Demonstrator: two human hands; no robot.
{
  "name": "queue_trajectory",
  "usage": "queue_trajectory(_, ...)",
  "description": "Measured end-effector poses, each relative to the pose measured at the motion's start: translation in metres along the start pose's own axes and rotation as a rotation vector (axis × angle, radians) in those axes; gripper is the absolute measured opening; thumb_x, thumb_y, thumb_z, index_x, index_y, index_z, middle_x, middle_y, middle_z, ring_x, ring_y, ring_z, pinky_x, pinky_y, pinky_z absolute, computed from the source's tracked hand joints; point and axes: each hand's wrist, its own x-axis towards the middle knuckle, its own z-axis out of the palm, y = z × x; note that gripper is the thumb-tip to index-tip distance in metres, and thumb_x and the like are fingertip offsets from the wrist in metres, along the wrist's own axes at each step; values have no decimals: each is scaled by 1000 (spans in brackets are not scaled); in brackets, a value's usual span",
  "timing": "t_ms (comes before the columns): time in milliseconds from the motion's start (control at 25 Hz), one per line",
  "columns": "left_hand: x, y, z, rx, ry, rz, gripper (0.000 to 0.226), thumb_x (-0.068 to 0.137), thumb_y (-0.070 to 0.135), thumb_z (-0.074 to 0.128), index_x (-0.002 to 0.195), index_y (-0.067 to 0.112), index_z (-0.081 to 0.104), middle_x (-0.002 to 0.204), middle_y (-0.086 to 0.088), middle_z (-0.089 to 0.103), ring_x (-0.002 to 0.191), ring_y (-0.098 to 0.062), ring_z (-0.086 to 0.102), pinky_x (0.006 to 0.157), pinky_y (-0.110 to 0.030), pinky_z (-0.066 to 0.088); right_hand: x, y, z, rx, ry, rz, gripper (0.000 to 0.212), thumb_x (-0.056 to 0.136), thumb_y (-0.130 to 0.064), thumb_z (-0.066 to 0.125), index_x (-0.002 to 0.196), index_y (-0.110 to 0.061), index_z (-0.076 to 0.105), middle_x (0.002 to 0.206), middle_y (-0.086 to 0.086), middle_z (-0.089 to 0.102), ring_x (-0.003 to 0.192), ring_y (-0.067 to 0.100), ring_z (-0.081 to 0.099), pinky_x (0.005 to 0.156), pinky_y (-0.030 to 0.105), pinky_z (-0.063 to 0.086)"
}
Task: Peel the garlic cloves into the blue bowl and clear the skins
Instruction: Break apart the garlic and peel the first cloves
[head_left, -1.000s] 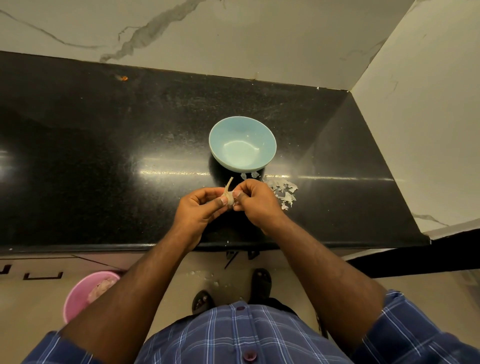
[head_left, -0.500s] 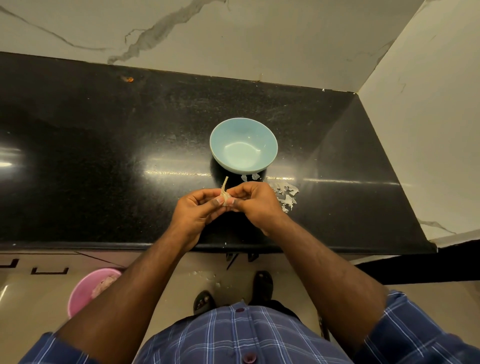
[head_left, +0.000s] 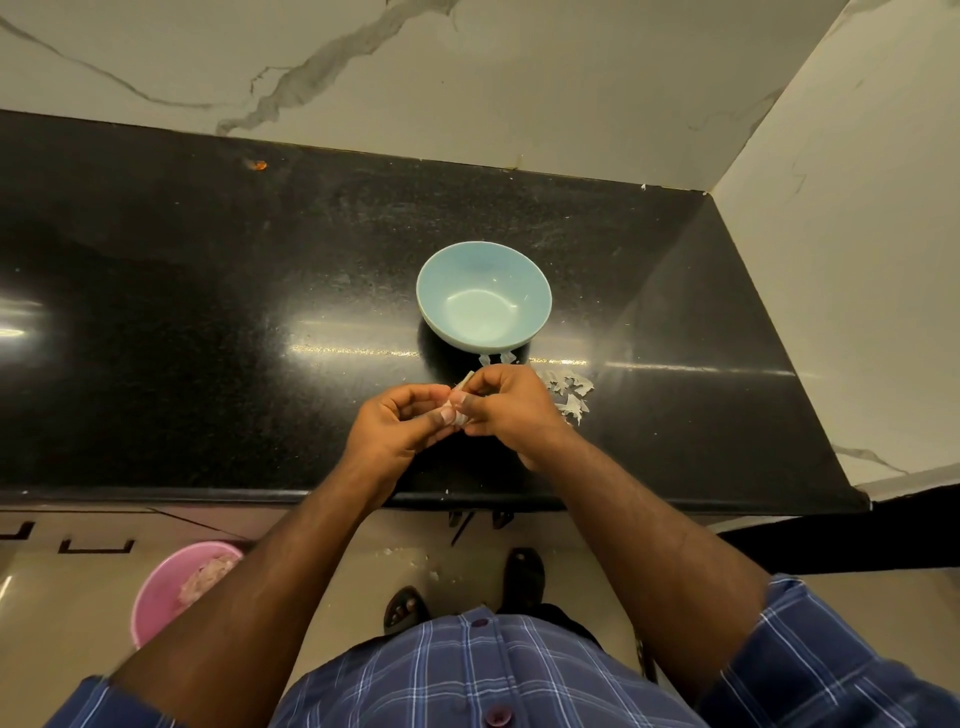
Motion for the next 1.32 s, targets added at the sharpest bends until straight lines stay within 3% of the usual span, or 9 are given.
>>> queue_trajectory(200,0,4,-1,-91,-11,-32,34,85,9,72,117,-2,70,110,-20,75,107,-34,72,93,-39,60,6,3,6,-22,47,-11,8,97,-8,65,92,-7,71,88,12,74,73,21,69,74,36,62)
queue_trajectory(480,3,1,-1,-38,21,-19,28,90,4,70,117,1,70,108,-17,76,107,-31,73,86,-30,62,3,-5,-2,-5,-4,45,13,96,-4,62,98,-9,73,99,15,74,84,27,75,69,34,64)
queue_trajectory(760,2,0,0,80,-26,26,30,88,4,74,118,4,71,109,-13,77,105,-28,74,93,-40,60,2,-4,6,-394,39,-105,10,90,-22,56,89,-13,60,79,5,73,69,21,74,71,48,63)
queue_trajectory(840,2,-2,1,98,-1,35,26,88,2,73,114,4,72,106,-13,77,103,-27,75,92,-40,60,1,-5,12,-453,49,-126,12,86,-27,54,85,-15,56,79,6,70,72,24,70,69,47,60)
queue_trajectory(960,2,-1,3,89,25,43,20,89,1,71,109,6,73,102,-12,78,99,-27,75,88,-37,62,1,-8,18,-461,105,-133,14,88,-18,53,76,-12,56,73,3,66,67,16,61,62,37,51)
queue_trajectory(1040,0,0,4,77,43,51,20,89,1,72,108,6,73,101,-12,78,98,-26,76,87,-37,62,4,-6,22,-466,144,-117,17,88,-18,51,79,-7,59,74,7,66,69,19,62,64,41,53)
queue_trajectory(1200,-1,1,4,28,85,49,24,87,0,74,111,0,70,104,-15,76,99,-27,75,85,-33,62,11,0,16,-371,150,-55,21,93,-20,48,82,-10,64,73,10,71,66,23,70,68,41,60)
queue_trajectory(1320,2,3,2,-32,78,19,25,87,0,73,112,4,69,110,-16,75,104,-28,74,87,-32,62,13,0,8,-28,76,71,17,98,-12,51,92,-13,67,86,12,72,72,19,69,76,37,63)
